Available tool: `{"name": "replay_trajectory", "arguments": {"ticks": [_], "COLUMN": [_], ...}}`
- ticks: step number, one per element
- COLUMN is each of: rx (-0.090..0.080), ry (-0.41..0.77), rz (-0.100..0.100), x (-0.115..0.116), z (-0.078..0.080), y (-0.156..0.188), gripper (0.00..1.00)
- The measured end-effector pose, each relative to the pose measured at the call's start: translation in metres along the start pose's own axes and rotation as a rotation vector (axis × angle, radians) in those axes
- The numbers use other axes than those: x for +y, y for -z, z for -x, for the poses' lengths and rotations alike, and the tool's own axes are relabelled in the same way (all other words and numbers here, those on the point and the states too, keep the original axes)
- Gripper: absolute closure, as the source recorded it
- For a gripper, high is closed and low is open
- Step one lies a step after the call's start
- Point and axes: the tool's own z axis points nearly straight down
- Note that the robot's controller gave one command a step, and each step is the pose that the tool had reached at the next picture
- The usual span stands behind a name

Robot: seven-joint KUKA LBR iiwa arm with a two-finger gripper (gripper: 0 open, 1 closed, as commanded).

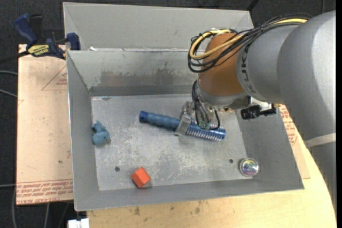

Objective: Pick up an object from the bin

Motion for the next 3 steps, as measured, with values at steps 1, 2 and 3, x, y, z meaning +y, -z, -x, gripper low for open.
{"name": "replay_trajectory", "arguments": {"ticks": [1,2,3], "rx": [-0.001,-0.001,-0.005], "ry": [0.000,0.000,0.012], "rz": [0.000,0.000,0.003], "x": [0.000,0.000,-0.004], "z": [0.000,0.000,-0.027], "y": [0.000,0.000,0.142], "gripper": [0.00,1.00,1.00]}}
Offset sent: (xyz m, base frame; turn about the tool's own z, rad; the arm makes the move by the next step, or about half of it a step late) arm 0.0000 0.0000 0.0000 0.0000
